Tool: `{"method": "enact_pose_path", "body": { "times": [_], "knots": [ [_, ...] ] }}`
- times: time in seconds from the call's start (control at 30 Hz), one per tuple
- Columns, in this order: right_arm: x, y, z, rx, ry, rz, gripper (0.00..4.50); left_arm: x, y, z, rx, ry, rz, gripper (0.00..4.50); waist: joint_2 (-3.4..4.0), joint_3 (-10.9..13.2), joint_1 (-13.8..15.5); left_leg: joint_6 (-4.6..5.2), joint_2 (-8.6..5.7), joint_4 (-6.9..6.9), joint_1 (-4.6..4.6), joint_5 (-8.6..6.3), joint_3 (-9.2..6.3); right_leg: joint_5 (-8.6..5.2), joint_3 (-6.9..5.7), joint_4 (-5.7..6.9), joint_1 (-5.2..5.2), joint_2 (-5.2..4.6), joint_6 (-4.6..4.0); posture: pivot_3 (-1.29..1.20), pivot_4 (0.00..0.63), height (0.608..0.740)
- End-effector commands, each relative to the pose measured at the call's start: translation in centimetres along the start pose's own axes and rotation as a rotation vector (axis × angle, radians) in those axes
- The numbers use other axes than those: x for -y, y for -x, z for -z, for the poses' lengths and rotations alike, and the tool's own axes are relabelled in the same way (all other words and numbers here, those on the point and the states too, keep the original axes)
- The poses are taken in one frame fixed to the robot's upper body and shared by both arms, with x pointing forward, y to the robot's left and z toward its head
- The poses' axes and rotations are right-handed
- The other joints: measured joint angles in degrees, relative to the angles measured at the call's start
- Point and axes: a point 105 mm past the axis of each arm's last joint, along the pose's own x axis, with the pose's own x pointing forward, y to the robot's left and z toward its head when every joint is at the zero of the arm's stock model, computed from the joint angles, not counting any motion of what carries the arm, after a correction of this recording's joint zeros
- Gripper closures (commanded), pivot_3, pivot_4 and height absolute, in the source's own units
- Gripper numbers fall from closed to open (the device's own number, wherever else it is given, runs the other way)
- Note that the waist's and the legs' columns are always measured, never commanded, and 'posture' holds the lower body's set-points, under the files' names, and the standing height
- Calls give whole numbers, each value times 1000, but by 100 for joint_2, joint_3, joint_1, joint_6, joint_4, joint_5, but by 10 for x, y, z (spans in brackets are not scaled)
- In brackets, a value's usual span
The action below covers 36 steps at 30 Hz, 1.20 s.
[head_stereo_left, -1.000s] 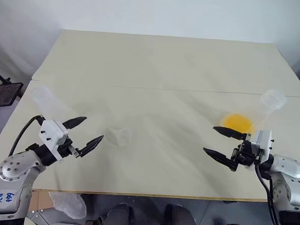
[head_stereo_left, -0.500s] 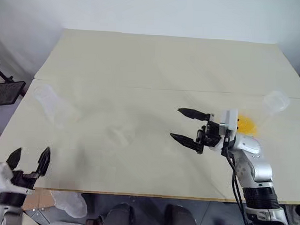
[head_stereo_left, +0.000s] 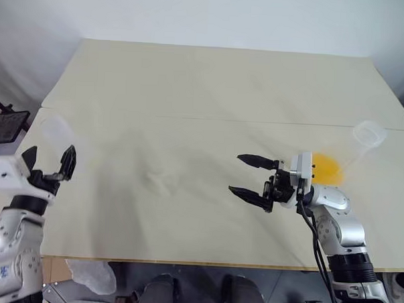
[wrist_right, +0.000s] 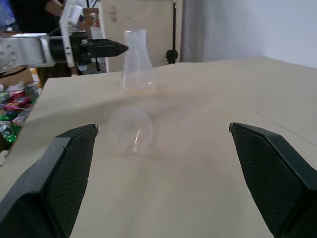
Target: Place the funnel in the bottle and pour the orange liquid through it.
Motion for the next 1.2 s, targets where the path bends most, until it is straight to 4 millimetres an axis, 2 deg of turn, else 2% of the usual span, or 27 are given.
{"method": "enact_pose_path", "body": {
  "times": [0.03,0.23,0.43,0.47,0.67,0.8,0.9,1.07,1.13,1.2],
  "knots": [
    [-6,-3,-10,39,27,-9,39,1,-12,-4,-16,-17,16,0,0,0,-25,-1,0,-2,0,0,3,0,0,2,-3,1,0,0,150,740],
    [-8,-5,-11,53,25,14,39,6,-31,-9,-23,-14,47,0,-2,1,-14,-4,1,1,-2,2,11,0,4,1,-7,2,0,0,150,740],
    [-9,-4,-9,52,23,35,39,4,-41,-12,-19,-47,62,0,-1,1,-11,-7,0,-1,-2,3,11,0,5,2,-10,2,0,0,150,740],
    [-9,-3,-8,52,22,39,0,5,-42,-14,-4,-50,67,405,-1,1,-12,-7,1,-2,-2,3,10,0,5,2,-11,2,0,0,150,740],
    [-10,-2,-5,55,19,62,0,8,-44,-19,27,-64,93,2139,-2,1,-15,-7,1,-1,-3,4,12,0,5,3,-11,3,0,0,150,740],
    [-12,1,-3,48,19,79,0,20,-43,-30,100,-51,180,2166,-2,1,-8,-8,1,-1,-3,4,11,0,5,4,-12,3,0,0,150,740],
    [-10,9,-5,37,30,112,0,45,-44,-44,155,-51,322,2166,-2,1,-3,-8,1,-1,-4,4,11,0,5,3,-12,2,0,0,150,740],
    [-3,38,-14,-5,76,224,0,128,-50,-57,151,-76,763,2166,-6,3,130,-8,-2,8,-8,4,11,0,5,2,-10,2,0,0,150,740],
    [-4,52,-18,-29,89,275,0,163,-48,-55,125,-68,948,2166,-5,3,156,-7,-6,6,-8,4,11,1,7,0,-8,1,2,0,150,740],
    [-8,72,-21,-72,98,333,0,207,-43,-50,100,-49,1162,2166,-5,3,165,-8,-7,0,-6,4,14,1,3,0,-9,3,2,0,150,740]
  ]
}}
